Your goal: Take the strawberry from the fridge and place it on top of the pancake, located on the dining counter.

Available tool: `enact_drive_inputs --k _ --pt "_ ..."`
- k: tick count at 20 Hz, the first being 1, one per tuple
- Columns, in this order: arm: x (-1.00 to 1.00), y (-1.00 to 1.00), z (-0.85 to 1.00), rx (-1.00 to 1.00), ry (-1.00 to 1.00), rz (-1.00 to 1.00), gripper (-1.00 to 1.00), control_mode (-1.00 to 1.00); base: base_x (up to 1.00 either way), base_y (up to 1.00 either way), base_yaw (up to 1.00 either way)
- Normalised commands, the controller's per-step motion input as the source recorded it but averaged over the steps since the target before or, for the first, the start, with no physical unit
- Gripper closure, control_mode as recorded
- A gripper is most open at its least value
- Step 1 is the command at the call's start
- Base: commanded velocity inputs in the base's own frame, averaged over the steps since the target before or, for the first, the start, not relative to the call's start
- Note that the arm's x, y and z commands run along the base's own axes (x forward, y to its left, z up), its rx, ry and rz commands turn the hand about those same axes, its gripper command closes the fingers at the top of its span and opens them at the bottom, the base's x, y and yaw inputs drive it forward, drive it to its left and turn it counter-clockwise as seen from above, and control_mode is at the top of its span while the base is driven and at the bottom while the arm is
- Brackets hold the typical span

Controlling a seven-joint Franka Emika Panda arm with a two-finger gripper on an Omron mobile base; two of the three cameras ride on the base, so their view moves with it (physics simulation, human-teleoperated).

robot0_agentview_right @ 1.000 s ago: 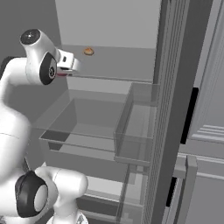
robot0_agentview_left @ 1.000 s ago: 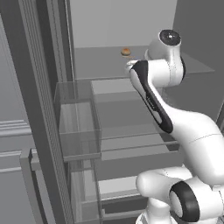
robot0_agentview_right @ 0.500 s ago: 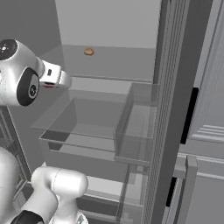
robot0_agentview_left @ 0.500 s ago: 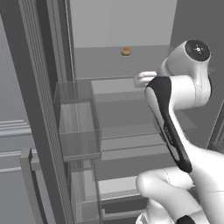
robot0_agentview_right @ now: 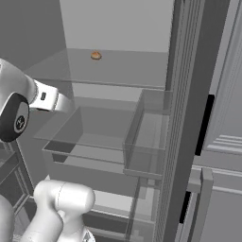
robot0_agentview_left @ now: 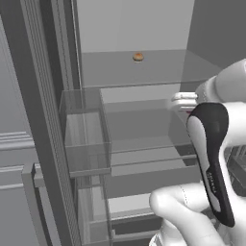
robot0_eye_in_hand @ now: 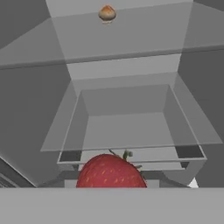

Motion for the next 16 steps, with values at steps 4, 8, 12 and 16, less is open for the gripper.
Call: enact_drive_inputs --k 4,8,12,16 --pt "-0.05 -0.09 -0.01 0.03 0.06 0.01 1.00 -1.00 0.00 0.00 0.00" --pt "0.00 0.00 0.00 0.00 0.00 0.00 1.00 1.00 -0.68 0.00 0.00" --pt "0.00 0.00 0.00 0.00 0.00 0.00 1.00 1.00 -1.00 0.00 0.00" --pt "0.00 0.00 0.00 0.00 0.00 0.00 1.00 1.00 -1.00 0.03 0.00"
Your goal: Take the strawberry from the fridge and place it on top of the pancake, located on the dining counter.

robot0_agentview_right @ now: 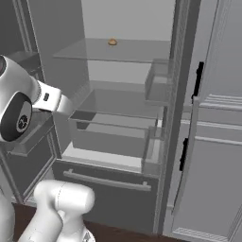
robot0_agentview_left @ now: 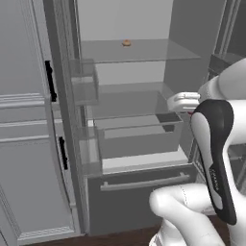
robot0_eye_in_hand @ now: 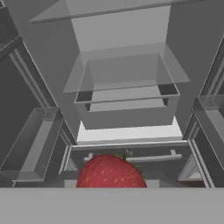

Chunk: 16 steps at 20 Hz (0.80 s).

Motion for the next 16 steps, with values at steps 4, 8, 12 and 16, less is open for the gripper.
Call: enact_drive_inputs --k 4,8,12,16 --pt "0.00 0.00 0.00 0.00 0.00 0.00 1.00 1.00 -1.00 0.03 -0.01" --pt "0.00 0.00 0.00 0.00 0.00 0.00 1.00 1.00 -1.00 0.03 -0.02" --pt "0.00 0.00 0.00 0.00 0.00 0.00 1.00 1.00 -1.00 0.03 -0.01" --pt "0.00 0.00 0.00 0.00 0.00 0.00 1.00 1.00 -1.00 0.04 0.00"
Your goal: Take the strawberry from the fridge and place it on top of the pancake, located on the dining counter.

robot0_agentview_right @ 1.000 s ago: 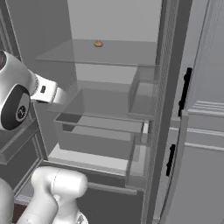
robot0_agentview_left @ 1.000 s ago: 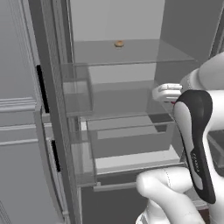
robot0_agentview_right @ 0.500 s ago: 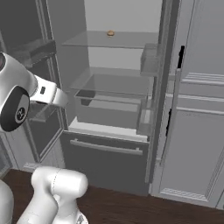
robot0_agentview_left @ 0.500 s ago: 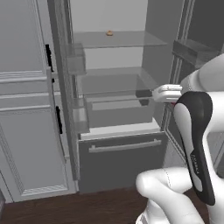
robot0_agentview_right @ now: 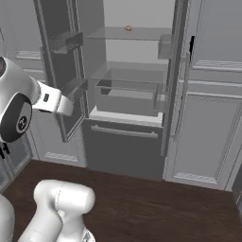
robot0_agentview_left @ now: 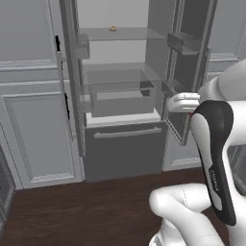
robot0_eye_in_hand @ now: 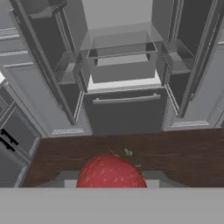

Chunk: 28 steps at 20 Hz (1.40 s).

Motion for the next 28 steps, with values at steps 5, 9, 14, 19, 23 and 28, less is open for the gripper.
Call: enact_drive_inputs --k 5,9,14,19,23,28 --pt "0.00 0.00 0.00 0.00 0.00 0.00 1.00 1.00 -1.00 0.05 0.00" --pt "0.00 0.00 0.00 0.00 0.00 0.00 1.00 1.00 -1.00 0.06 0.00" --pt "0.00 0.00 0.00 0.00 0.00 0.00 1.00 1.00 -1.00 0.17 0.00" --pt "0.00 0.00 0.00 0.00 0.00 0.00 1.00 1.00 -0.99 0.62 0.24" --pt "0.00 0.00 0.00 0.00 0.00 0.00 1.00 1.00 -0.90 0.72 0.45" --pt "0.00 0.00 0.00 0.00 0.00 0.00 1.00 1.00 -0.86 0.74 0.50"
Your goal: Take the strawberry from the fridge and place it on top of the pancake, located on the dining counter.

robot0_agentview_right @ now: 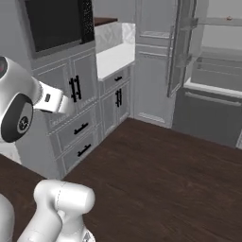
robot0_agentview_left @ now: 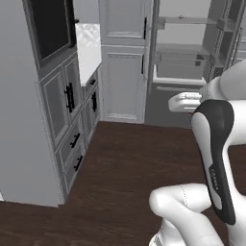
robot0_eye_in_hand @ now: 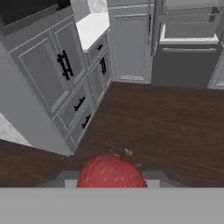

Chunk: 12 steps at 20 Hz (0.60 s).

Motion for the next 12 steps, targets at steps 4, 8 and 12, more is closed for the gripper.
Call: enact_drive_inputs --k 4,8,12 --pt "0.00 0.00 0.00 0.00 0.00 0.00 1.00 1.00 -0.54 0.69 0.54" --pt "0.00 0.00 0.00 0.00 0.00 0.00 1.00 1.00 0.02 0.38 0.60" --pt "0.00 0.00 0.00 0.00 0.00 0.00 1.00 1.00 0.32 0.31 0.65"
